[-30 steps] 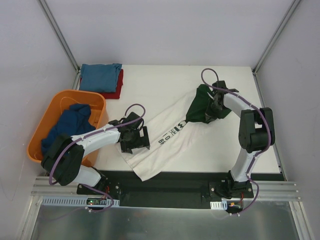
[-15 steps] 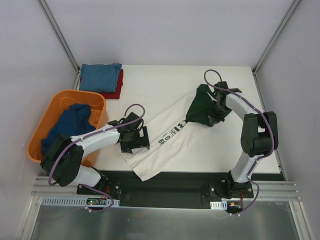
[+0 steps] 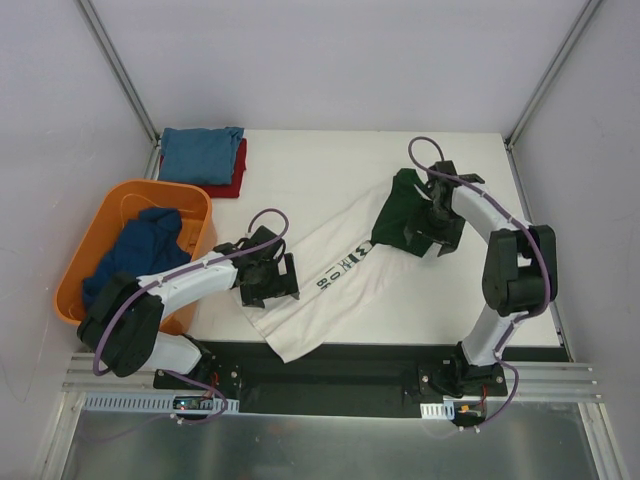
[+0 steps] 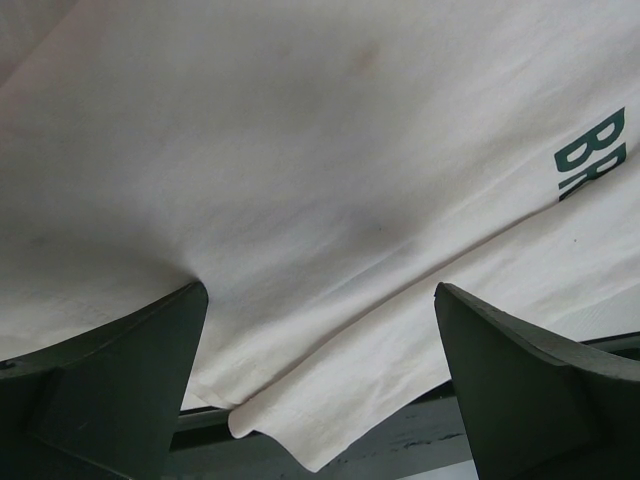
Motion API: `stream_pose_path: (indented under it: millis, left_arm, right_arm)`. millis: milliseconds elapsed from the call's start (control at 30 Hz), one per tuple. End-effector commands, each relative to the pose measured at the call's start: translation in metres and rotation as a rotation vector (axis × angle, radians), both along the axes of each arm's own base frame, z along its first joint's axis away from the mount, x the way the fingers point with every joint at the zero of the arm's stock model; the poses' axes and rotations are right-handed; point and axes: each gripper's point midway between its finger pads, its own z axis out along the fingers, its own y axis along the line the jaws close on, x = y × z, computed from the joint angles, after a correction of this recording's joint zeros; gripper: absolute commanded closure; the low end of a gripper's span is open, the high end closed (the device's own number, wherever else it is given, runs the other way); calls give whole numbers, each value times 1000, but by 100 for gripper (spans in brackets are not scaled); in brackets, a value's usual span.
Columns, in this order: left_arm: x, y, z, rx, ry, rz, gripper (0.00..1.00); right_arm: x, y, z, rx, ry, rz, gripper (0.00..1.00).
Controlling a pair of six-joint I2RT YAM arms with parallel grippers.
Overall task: Fold and stack the t-shirts
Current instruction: Rotate the tshirt 90 degrees
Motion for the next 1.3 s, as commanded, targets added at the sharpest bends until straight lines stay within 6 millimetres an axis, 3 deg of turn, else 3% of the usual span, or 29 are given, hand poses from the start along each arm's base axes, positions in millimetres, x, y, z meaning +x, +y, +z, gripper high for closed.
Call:
stream_pose_path:
  millis: [0,133,233,333,467,567,700,800,867,933,967,1033,1067,1100,1167,1200,1267]
  left_arm:
    - [-10,5,5,13,14,-42,1]
    - [1,-2,24,-20,-56,-65,1]
    - [2,-2,25,-17,-65,-88,1]
    - [0,2,17,12,-50,-92,1]
    - [1,3,8,39,-23,-81,1]
    - [1,0,2,40,-2,-80,1]
    - [-2,-10,2,-1,23,-91,1]
    - [-3,-21,5,-40,36,-104,1]
    - [-3,-24,2,-41,47,-95,1]
    - [-4,-32,-1,-55,69,-102,1]
    - [-6,-38,-1,-77,84,-111,1]
    - [-6,-49,-4,-90,100,-134,1]
    - [-6,-56,-3,-106,106,-141,1]
    - [-3,-65,-5,-113,115,-151,1]
    - [-3,-82,-4,-140,121,-176,1]
    - [1,-93,-2,-154,123,-185,1]
    - [1,-116,5,-175,118,-183,1]
  right_arm:
    - [4,42,54,147,-172,117,1]
    - [-19,82,55,242,-199,171,3]
    - [-35,100,36,292,-167,158,3]
    - [-37,102,14,285,-131,129,3]
    - [-22,94,-4,228,-106,97,3]
    - [-6,87,-17,215,-75,58,3]
    - [13,60,-40,132,-18,-2,3]
    - [31,55,-46,138,-2,3,3]
    - [53,58,-36,156,-39,15,3]
    - [65,52,-40,137,-15,25,3]
    - [78,54,-27,139,-26,40,3]
    - [92,51,-36,144,4,74,3]
    - [111,54,-18,160,-26,84,3]
    - [118,51,-31,155,-1,88,3]
    - [132,51,-27,175,1,129,3]
    - [156,53,-24,187,-41,147,3]
    - [177,54,-23,217,-85,179,3]
